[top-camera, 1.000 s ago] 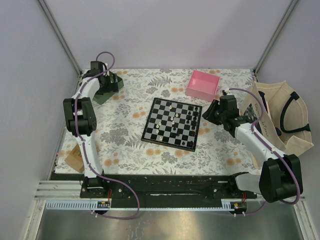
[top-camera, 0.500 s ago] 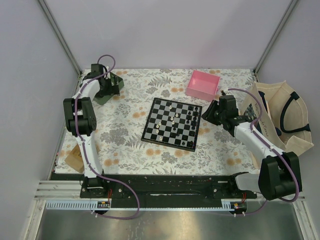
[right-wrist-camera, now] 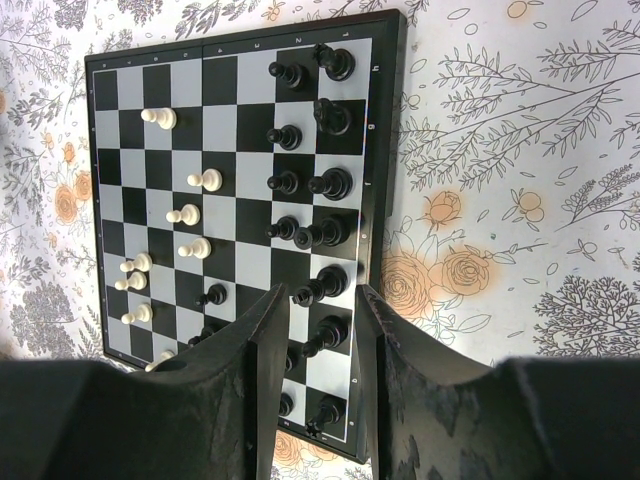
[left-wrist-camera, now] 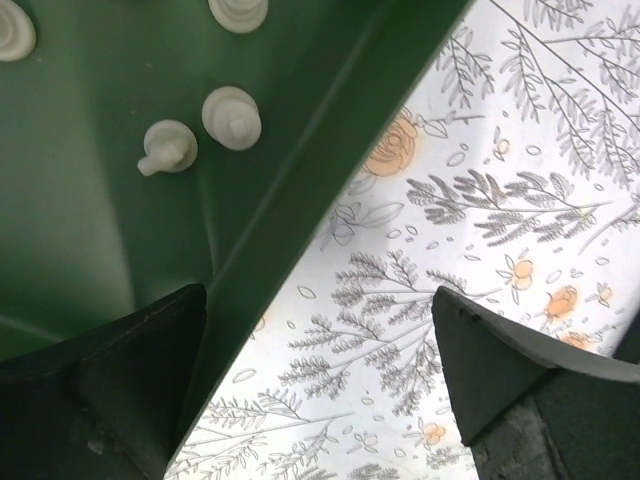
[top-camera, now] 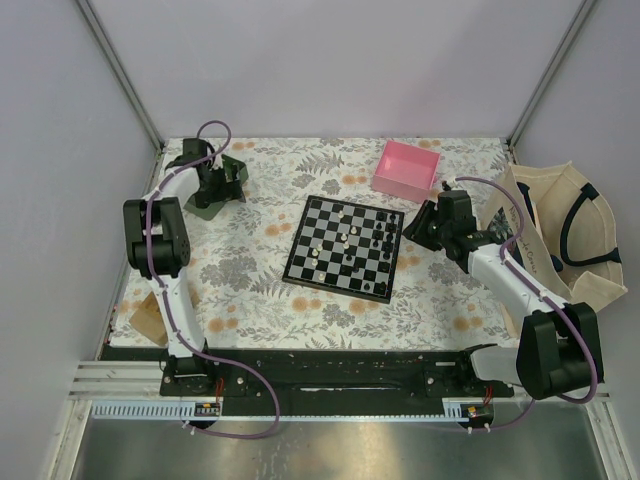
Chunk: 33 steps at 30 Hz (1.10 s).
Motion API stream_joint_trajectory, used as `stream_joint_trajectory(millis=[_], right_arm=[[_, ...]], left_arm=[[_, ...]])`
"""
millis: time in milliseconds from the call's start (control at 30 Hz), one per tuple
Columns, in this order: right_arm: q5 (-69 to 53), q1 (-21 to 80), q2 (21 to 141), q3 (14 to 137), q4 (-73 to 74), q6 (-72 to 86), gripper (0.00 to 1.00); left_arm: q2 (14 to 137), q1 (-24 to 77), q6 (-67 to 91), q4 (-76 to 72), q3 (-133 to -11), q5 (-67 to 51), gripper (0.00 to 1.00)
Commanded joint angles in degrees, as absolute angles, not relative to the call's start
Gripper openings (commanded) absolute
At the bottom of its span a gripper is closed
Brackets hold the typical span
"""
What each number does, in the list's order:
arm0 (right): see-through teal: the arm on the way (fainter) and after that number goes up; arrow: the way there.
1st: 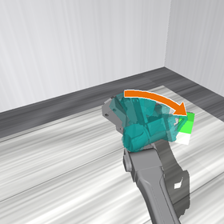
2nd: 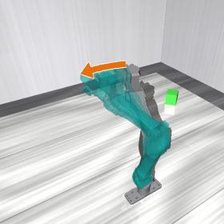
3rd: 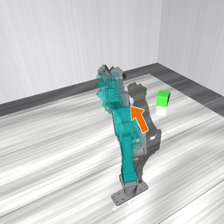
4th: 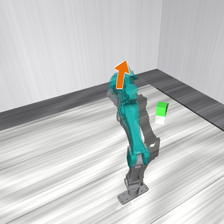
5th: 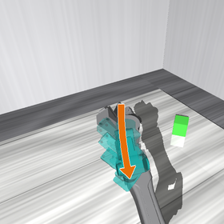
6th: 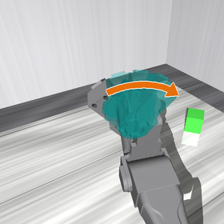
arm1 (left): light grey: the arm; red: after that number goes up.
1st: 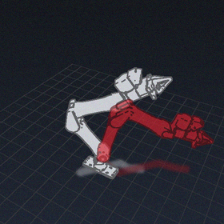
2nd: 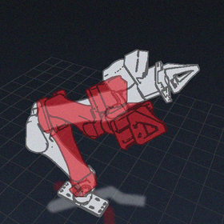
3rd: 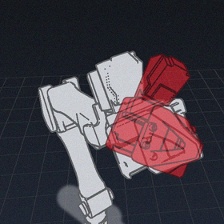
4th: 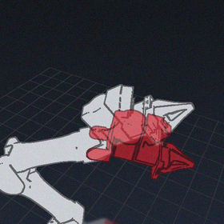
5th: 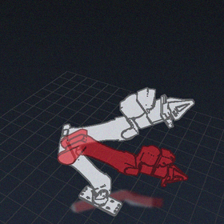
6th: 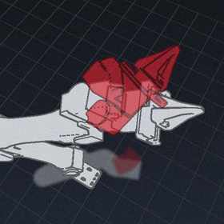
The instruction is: Set up the chess pieces on the board
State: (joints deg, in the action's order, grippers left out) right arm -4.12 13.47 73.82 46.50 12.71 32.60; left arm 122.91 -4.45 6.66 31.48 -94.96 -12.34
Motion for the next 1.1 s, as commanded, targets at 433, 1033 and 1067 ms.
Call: stream_joint_trajectory(millis=[433, 1033, 1067], right_arm=[[-4.75, 13.01, 73.65, 47.46, 10.72, 31.64, 0.42], [-4.92, 12.92, 71.90, 46.14, 10.81, 31.64, 0.42], [-4.92, 12.92, 71.89, 46.06, 10.81, 31.55, 0.42]], left_arm=[[114.17, -1.23, 7.91, 29.09, -89.03, -16.00, 0.97], [111.71, 5.80, 8.17, 28.30, -85.52, -17.22, 0.96], [111.45, 6.15, 8.17, 28.13, -85.26, -17.31, 0.96]])
